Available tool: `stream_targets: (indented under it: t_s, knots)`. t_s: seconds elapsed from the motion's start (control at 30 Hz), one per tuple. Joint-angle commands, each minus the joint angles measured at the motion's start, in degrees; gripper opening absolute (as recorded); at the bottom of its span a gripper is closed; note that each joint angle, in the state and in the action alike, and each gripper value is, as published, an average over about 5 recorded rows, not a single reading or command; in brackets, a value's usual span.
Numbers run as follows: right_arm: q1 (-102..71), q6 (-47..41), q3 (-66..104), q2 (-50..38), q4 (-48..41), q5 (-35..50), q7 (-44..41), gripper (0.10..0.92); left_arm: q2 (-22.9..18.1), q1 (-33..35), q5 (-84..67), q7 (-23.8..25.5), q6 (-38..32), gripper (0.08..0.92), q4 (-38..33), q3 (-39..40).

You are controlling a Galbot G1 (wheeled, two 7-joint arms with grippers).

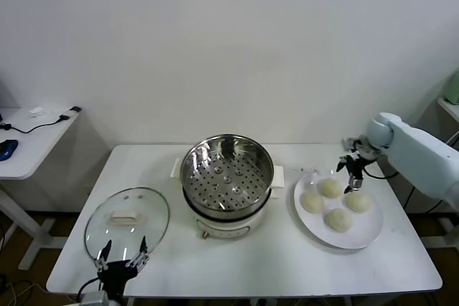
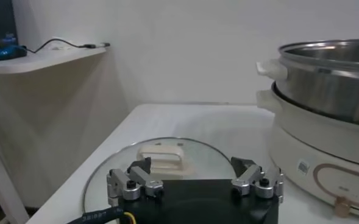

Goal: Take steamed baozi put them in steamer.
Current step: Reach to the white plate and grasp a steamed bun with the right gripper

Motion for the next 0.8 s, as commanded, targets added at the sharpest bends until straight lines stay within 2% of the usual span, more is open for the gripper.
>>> stream_targets:
  t_s: [0.03,0.37,0.47,0.67,0.8]
  knots:
    - [-3.05,0.30,4.37,4.81,-6.62,-3.98,0.78,0.823,-0.07,-0.07,0.09,0.00,0.10,0.823,0.06,-0.01]
    - [-3.89,-0.02,6.89,6.14,-8.26,-4.57,1.58,0.815,-0.13,-0.22,0.20,-0.05,0.24,0.823,-0.27,-0.05]
    - [-3.89,-0.17,7.08,6.17,-8.21,-4.69,1.49,0.769,-0.14,-0.21,0.21,-0.07,0.34,0.823,-0.44,-0.07]
    - [-3.44,-0.50,6.71,5.29,-6.13,-4.29,1.25,0.623,-0.19,-0.01,0.41,-0.08,0.46,0.823,-0.75,-0.01]
    - [0.96,-1.53,1.90,1.93,1.09,0.27,0.48,0.596,-0.21,0.25,0.53,-0.07,0.57,0.823,-1.45,0.00]
